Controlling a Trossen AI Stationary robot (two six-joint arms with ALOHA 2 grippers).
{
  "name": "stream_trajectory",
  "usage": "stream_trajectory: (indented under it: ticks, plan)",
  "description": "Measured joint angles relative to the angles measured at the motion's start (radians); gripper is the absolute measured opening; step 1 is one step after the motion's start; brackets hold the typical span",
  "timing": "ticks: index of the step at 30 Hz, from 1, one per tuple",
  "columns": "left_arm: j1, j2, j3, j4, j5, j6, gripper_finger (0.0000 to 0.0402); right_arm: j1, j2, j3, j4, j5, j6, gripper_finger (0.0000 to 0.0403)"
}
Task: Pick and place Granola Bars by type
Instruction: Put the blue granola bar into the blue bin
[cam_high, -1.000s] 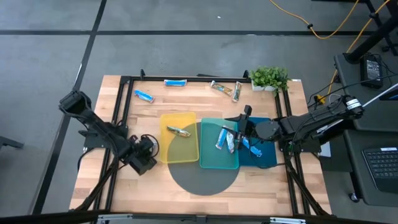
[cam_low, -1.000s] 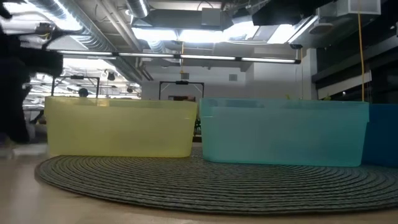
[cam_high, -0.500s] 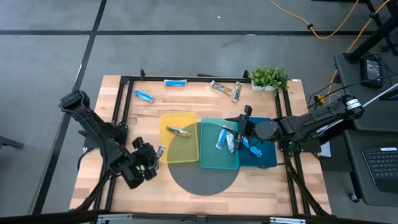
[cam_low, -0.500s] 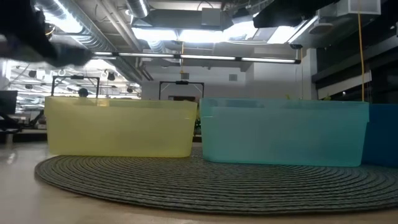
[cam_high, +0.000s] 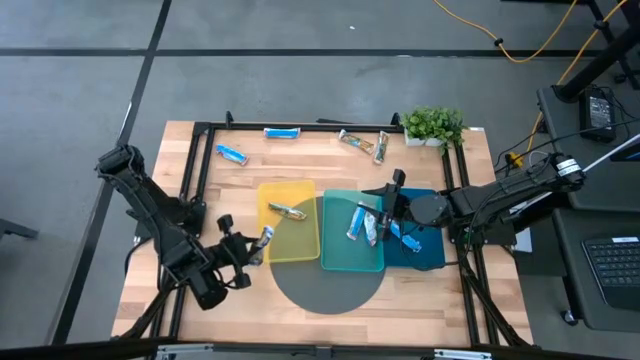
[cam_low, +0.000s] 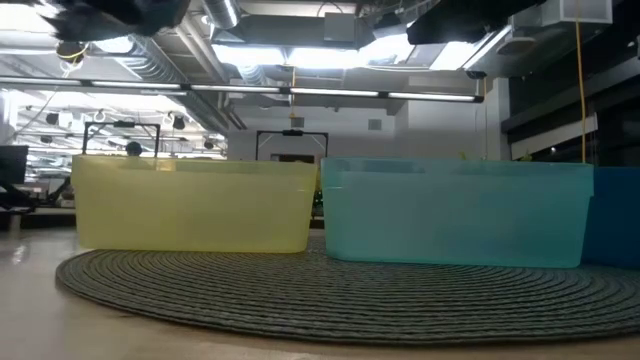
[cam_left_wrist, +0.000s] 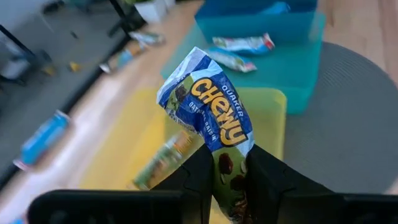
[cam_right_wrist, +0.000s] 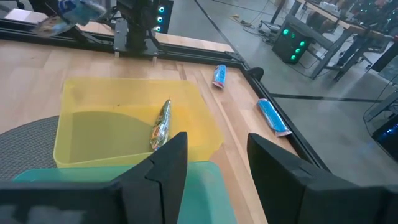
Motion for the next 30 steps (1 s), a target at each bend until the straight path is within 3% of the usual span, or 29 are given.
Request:
stream_trajectory:
  ticks: [7, 21, 30]
  plan:
    - [0.008, 0.041, 0.000, 0.019, -0.105, 0.049, 0.0065, 0.000, 0.000, 0.000, 0.001, 0.000, 0.005, 0.0170]
    - [0.040, 0.056, 0.001, 0.233, -0.132, 0.382, 0.0065, 0.000, 0.042, -0.001, 0.018, -0.019, 0.036, 0.0170]
    - [0.040, 0.056, 0.001, 0.238, -0.190, 0.503, 0.0065, 0.000, 0.085, -0.001, 0.032, -0.027, 0.031, 0.0170]
